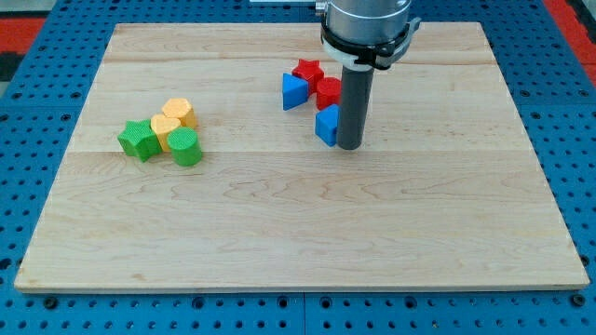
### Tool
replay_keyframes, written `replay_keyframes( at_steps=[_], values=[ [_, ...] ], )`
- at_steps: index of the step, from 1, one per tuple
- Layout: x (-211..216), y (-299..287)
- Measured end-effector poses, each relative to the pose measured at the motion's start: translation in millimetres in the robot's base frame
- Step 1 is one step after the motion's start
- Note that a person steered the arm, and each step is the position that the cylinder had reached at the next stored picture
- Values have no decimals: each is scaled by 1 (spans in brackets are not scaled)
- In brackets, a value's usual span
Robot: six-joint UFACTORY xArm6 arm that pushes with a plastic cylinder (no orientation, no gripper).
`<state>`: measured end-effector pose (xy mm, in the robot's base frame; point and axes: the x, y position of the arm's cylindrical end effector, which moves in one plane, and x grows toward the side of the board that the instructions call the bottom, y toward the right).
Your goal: Move the blue cube closer to blue triangle
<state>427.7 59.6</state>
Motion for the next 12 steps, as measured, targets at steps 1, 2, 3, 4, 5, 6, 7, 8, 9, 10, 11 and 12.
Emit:
replay_keyframes(
  at_steps=[1, 2, 3, 4, 5, 6, 7, 8, 9, 10, 11, 12],
  values=[
    [-18, 0],
    [-31, 0],
    [-32, 0],
    [-32, 0],
    [-31, -3],
    [-27, -7],
    [-15, -12],
    [-14, -17],
    [-14, -23],
    [-14, -28],
    [-14, -32],
    [-14, -34]
  ],
)
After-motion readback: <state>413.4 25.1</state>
